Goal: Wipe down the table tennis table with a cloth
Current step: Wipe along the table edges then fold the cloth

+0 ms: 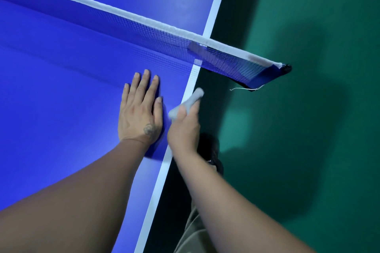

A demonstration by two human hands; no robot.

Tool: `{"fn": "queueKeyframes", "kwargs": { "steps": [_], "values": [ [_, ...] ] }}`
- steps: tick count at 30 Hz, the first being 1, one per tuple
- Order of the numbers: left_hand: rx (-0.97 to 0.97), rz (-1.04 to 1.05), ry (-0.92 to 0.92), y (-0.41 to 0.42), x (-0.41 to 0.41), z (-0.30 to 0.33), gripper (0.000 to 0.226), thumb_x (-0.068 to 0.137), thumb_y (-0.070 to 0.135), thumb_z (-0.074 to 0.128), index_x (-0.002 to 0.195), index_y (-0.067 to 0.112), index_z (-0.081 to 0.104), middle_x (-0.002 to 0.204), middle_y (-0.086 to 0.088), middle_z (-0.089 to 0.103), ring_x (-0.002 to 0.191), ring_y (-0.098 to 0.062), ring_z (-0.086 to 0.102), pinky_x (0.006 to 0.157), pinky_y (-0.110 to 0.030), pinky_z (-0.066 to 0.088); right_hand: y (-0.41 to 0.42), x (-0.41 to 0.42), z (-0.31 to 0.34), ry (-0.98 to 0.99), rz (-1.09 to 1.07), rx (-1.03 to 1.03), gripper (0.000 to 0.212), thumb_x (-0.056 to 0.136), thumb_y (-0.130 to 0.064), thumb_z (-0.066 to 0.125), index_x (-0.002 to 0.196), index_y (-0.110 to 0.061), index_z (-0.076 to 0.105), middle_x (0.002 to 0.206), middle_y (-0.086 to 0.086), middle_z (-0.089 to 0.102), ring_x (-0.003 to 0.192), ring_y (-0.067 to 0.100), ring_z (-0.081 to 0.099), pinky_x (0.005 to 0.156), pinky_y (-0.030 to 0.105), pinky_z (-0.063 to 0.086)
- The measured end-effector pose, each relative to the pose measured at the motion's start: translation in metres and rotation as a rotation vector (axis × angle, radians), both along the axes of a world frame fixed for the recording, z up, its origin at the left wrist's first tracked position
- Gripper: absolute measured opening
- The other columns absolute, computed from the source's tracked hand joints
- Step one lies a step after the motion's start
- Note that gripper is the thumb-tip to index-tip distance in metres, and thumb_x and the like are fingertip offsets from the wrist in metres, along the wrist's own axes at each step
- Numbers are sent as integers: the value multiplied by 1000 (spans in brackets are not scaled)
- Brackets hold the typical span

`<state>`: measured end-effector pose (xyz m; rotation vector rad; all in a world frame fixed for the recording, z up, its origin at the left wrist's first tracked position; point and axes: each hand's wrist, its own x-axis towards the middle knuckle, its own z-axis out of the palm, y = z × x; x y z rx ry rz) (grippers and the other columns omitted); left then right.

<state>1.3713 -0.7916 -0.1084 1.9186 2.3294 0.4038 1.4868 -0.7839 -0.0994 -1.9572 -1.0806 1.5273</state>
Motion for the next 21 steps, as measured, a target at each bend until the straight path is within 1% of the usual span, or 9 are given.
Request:
{"fn": "queueKeyframes", "kwargs": {
  "steps": [2,4,6,8,10,13,15,17,21],
  "values": [
    [9,-2,-3,0,1,1,56,111,28,39,165,16,40,176,-4,28,165,-25,18,135,-50,13,-31,9,1,18,81,-83,60,115,-37,34,169,-39,8,159,5,52,138,27,56,108,34,43],
    [12,2,-10,-1,1,2,56,111,28,40,165,17,40,176,-3,28,165,-24,19,135,-49,13,-50,29,2,130,119,-149,49,111,-38,38,160,-35,34,119,0,67,106,25,63,92,35,46],
    [5,6,-26,-1,-1,3,55,112,29,39,165,18,40,176,-2,29,165,-23,18,135,-49,13,-52,57,2,200,86,-163,31,110,-31,46,137,-21,57,95,-5,63,86,19,58,78,32,46],
    [-1,-4,-39,-1,0,5,55,112,30,39,165,17,41,176,-2,29,165,-23,19,135,-50,14,-44,93,12,189,72,-153,22,113,-23,47,128,-21,63,97,-6,66,81,10,58,69,19,46],
    [-37,-5,-47,-3,3,9,55,113,31,37,166,17,40,176,-2,29,165,-24,18,134,-51,14,-33,134,28,195,29,-151,20,113,-19,48,124,-16,65,100,0,69,83,13,60,65,13,47],
    [-143,27,-91,-5,5,20,59,113,37,31,167,15,36,177,-3,25,166,-25,14,135,-51,9,-20,195,55,221,-37,-231,25,112,-20,53,128,-10,69,114,6,77,95,18,68,80,25,53],
    [-175,43,-199,-4,17,37,61,112,41,34,165,11,39,175,-5,31,166,-24,16,136,-48,10,-13,236,80,292,-122,-265,25,112,-19,52,125,-13,72,113,5,80,95,19,73,81,32,53],
    [-108,95,-358,-8,36,67,54,113,36,43,160,10,46,169,-5,43,163,-22,27,135,-43,16,-5,264,111,392,-196,-289,28,111,-12,48,124,-13,73,114,7,80,93,19,75,76,31,53],
    [73,149,-574,-21,81,132,40,110,22,59,150,15,59,157,8,56,154,-9,42,127,-35,35,13,291,154,534,-343,-281,38,108,-15,45,137,-4,68,133,17,72,119,31,67,95,37,52]
  ]
}}
